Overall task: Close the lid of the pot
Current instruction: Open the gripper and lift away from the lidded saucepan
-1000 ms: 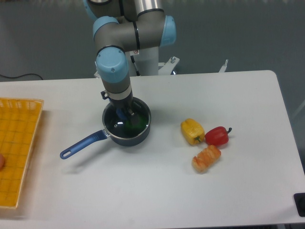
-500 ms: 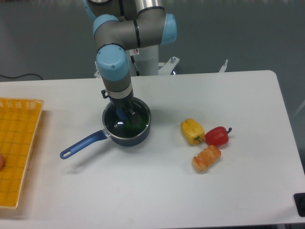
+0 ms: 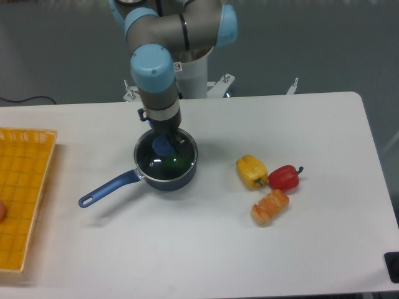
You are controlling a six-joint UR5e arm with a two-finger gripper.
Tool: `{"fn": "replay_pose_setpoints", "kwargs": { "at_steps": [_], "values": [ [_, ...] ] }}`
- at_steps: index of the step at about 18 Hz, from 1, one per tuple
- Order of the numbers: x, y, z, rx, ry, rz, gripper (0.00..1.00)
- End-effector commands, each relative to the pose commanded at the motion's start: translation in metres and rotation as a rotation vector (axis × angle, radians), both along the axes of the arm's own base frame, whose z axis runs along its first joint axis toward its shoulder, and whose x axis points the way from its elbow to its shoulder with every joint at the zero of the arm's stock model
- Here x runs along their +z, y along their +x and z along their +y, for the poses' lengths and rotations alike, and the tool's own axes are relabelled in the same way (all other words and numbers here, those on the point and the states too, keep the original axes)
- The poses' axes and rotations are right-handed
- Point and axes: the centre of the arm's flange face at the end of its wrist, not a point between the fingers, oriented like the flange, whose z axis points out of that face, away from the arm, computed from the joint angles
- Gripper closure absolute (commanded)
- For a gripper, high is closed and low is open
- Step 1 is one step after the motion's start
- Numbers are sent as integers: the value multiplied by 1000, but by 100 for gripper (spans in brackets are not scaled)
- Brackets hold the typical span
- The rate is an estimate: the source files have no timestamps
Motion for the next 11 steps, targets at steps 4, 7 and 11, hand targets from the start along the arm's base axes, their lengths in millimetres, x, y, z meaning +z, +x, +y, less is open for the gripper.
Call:
{"fn": "replay_pose_setpoints", "kwargs": {
  "at_steps": [4,7,11],
  "values": [
    [23,-60,-42,-147,-59,-35,0],
    [43,-100,-69,-157,-33,-7,0],
    [69,-155,-96,-255,60,14,0]
  ]
}}
